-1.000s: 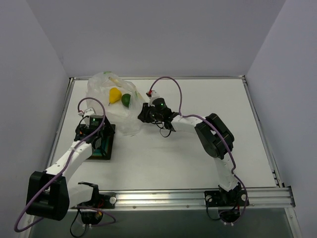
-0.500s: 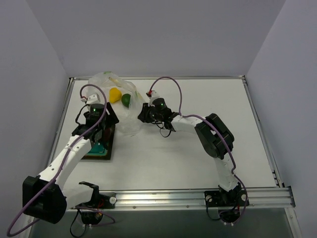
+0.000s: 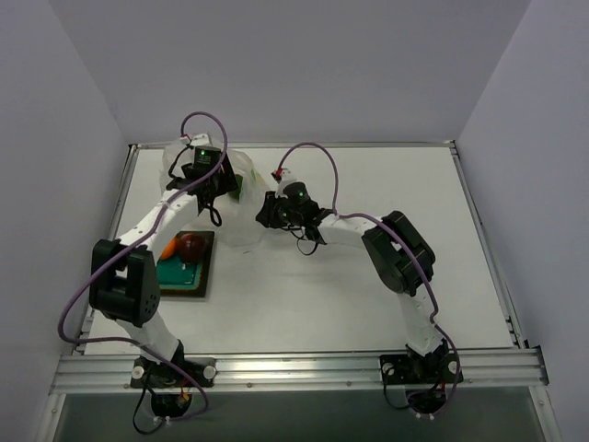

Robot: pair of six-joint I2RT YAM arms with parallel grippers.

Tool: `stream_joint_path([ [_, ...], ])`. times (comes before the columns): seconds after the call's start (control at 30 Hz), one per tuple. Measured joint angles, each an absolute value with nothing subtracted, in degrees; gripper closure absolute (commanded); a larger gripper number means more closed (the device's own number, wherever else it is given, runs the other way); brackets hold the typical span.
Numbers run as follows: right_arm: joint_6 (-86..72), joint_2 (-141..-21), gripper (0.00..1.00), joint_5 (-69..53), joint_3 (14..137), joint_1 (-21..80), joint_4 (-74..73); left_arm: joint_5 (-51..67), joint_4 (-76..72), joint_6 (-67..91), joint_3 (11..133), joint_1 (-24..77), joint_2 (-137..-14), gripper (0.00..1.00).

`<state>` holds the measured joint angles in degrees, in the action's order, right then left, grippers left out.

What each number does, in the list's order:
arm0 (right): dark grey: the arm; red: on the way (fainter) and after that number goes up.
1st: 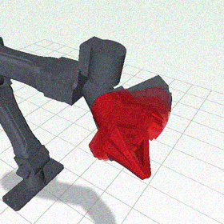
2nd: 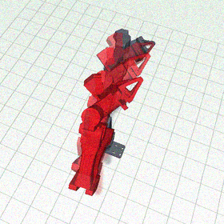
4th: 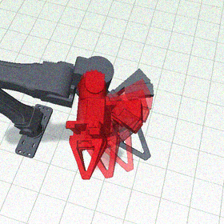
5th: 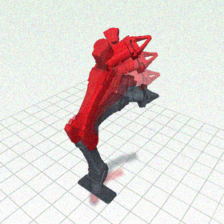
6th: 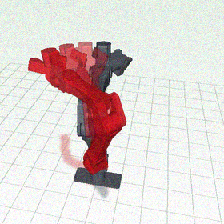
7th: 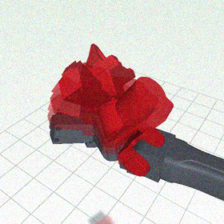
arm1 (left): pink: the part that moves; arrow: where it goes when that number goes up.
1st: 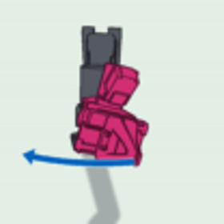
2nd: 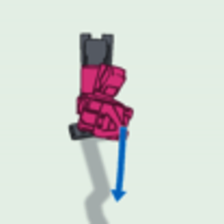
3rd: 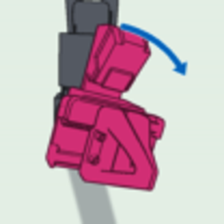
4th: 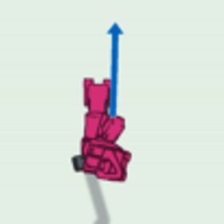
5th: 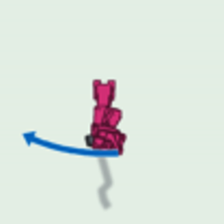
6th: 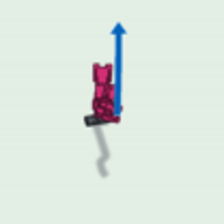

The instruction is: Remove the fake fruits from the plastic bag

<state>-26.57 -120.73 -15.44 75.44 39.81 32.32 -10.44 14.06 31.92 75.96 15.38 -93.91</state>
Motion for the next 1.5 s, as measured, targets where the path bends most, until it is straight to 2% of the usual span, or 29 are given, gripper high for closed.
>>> stream_joint_path([
  [0.27, -26.6, -120.7, 0.82, -15.4, 75.4, 39.8, 32.3, -6.7, 10.3, 37.9, 78.1, 13.6, -103.4, 0.37],
  [0.43, -26.6, -120.5, 0.82, -15.4, 75.4, 39.8, 32.3, -4.9, 5.9, 42.5, 79.2, 13.1, -107.6, 0.29],
  [0.83, -26.6, -120.5, 0.82, -15.4, 75.4, 39.7, 32.3, -4.5, -0.3, 47.0, 80.4, 12.2, -113.9, 0.28],
  [0.97, -26.6, -120.5, 0.82, -15.4, 75.4, 39.7, 32.3, -4.7, -2.4, 47.2, 80.4, 11.9, -114.0, 0.21],
  [1.07, -26.6, -120.5, 0.82, -15.4, 75.4, 39.7, 32.3, -4.7, -3.4, 47.4, 80.7, 11.9, -115.0, 0.21],
  [1.3, -26.6, -120.5, 0.82, -15.4, 75.4, 39.7, 32.3, -4.5, -4.5, 48.3, 80.9, 11.9, -118.5, 0.39],
  [1.5, -26.6, -120.5, 0.82, -15.4, 75.4, 39.7, 32.3, -4.6, -5.4, 48.4, 80.9, 11.9, -118.5, 0.43],
])
